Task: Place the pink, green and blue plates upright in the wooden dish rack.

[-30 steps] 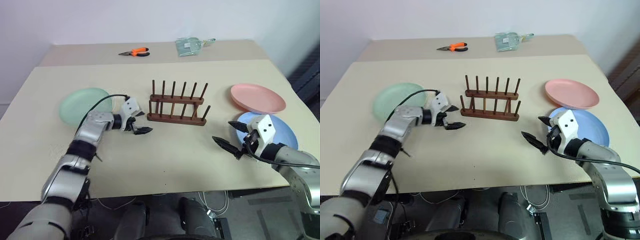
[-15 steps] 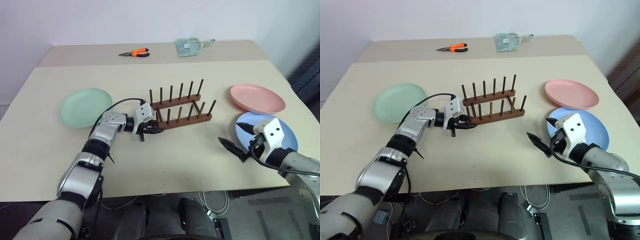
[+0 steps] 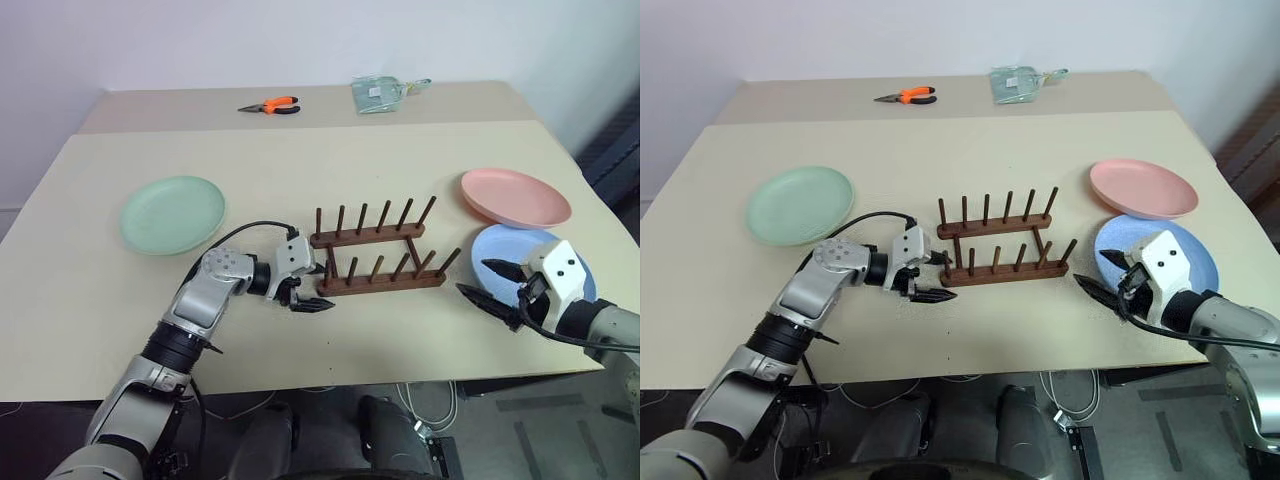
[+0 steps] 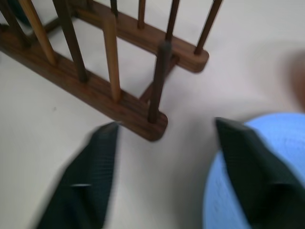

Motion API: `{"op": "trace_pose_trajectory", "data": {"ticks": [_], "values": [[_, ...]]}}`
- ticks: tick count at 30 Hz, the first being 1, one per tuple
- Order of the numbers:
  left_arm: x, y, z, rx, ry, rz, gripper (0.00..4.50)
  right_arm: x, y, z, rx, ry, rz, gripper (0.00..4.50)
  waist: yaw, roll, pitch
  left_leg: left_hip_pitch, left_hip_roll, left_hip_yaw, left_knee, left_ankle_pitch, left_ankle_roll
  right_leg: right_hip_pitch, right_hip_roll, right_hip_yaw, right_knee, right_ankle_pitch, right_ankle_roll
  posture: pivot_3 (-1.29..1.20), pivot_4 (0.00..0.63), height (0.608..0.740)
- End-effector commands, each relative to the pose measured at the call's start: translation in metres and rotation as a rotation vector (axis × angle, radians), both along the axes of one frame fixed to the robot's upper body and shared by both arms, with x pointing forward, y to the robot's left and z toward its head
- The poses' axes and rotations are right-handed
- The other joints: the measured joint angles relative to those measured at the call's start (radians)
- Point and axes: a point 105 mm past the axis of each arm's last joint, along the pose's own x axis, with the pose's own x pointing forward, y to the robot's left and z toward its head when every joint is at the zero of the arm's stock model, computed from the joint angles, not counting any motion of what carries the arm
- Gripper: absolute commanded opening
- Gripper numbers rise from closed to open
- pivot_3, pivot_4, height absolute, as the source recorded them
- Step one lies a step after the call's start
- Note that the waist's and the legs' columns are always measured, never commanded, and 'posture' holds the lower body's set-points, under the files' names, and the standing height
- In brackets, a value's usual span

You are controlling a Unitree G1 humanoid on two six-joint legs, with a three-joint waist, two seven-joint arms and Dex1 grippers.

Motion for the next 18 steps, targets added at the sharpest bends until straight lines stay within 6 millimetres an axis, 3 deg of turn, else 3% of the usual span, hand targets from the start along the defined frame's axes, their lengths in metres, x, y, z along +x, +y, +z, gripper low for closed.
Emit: {"op": "trace_pose_trajectory", "data": {"ticks": [1, 3, 5, 8, 12, 18], "values": [[-0.002, 0.033, -0.002, 0.065, 0.020, 0.090, 4.50, -0.011, 0.008, -0.002, -0.029, 0.031, 0.073, 1.10, -0.003, 0.001, 0.000, 0.000, 0.000, 0.000, 0.000, 0.000, 0.000, 0.000, 0.000, 0.000, 0.000, 0.000, 0.000, 0.00, 0.150, 0.740], [-0.016, 0.042, 0.003, 0.035, 0.074, 0.100, 3.67, -0.015, 0.017, -0.010, -0.028, 0.055, 0.113, 0.03, -0.011, 0.001, 0.000, 0.001, 0.001, 0.001, -0.002, 0.000, 0.000, -0.001, 0.000, 0.000, 0.000, 0.000, 0.000, 0.00, 0.150, 0.740], [-0.034, 0.039, 0.005, 0.007, 0.119, 0.064, 2.68, -0.015, 0.025, -0.019, -0.034, 0.062, 0.135, 0.00, -0.015, 0.001, -0.001, 0.001, 0.001, 0.000, -0.002, 0.000, 0.000, -0.001, 0.000, 0.000, 0.001, 0.000, 0.000, 0.00, 0.150, 0.740], [-0.051, 0.011, 0.007, -0.063, 0.127, 0.040, 1.16, -0.001, 0.027, -0.042, -0.114, 0.057, 0.107, 0.00, -0.019, 0.000, -0.001, 0.000, 0.002, 0.000, -0.002, 0.000, 0.000, 0.000, -0.001, 0.000, 0.000, -0.001, -0.001, 0.00, 0.150, 0.740], [-0.048, -0.018, -0.004, -0.047, 0.061, 0.084, 1.16, 0.019, 0.030, -0.060, -0.169, 0.039, 0.075, 0.00, 0.001, -0.001, 0.000, -0.001, 0.000, 0.000, 0.002, 0.000, 0.000, 0.000, -0.002, 0.000, -0.001, -0.001, -0.001, 0.00, 0.150, 0.740], [0.002, -0.024, -0.011, -0.060, -0.019, 0.415, 1.16, 0.058, 0.034, -0.059, -0.234, -0.071, 0.016, 0.00, 0.000, -0.003, -0.002, 0.001, -0.001, -0.001, 0.002, 0.000, 0.000, 0.002, -0.001, 0.001, 0.000, 0.000, -0.001, 0.00, 0.150, 0.740]]}}
